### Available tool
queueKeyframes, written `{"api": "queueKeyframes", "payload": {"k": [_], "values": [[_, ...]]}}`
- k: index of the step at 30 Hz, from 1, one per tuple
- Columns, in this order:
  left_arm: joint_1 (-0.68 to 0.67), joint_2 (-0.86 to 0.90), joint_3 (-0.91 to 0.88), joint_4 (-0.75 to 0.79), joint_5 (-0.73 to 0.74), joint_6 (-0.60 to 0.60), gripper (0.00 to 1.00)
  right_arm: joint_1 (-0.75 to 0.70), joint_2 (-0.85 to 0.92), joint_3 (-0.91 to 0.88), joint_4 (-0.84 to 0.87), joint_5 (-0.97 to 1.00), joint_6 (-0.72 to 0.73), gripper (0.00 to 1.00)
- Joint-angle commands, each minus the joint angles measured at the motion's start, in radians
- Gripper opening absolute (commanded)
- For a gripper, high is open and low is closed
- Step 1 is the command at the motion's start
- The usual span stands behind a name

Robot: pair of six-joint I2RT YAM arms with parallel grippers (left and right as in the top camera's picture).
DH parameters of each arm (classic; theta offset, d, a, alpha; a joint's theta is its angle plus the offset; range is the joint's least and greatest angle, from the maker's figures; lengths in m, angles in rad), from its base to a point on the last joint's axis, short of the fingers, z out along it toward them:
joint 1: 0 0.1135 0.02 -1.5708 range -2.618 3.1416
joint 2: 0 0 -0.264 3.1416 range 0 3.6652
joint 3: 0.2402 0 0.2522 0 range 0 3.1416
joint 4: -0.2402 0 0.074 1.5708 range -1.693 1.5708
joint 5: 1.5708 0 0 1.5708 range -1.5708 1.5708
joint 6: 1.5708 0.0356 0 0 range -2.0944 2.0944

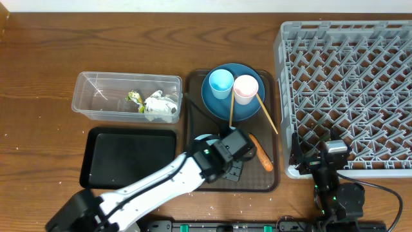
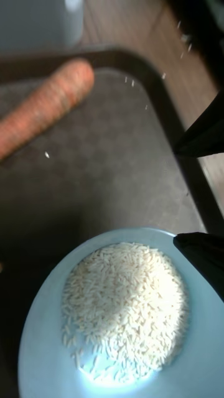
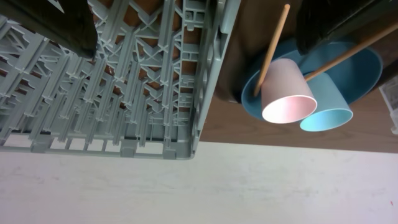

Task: Sort waste into correct bins and load items into the dishwasher rack
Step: 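Grasp the rim of the rice bowl with the left gripper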

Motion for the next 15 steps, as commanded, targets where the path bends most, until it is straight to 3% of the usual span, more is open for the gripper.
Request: {"api": "queueKeyframes", "payload": {"k": [1, 15], "values": [[-0.003, 0.044, 0.005, 0.002, -0.093, -0.011, 0.42, -0.006, -0.005, -0.002, -0.004, 0.001, -0.008, 0.99], [-0.021, 0.159, 0.005, 0.062, -0.14, -0.011, 0.41, -0.006, -0.005, -0.002, -0.004, 0.0, -0.008, 0.99]]}}
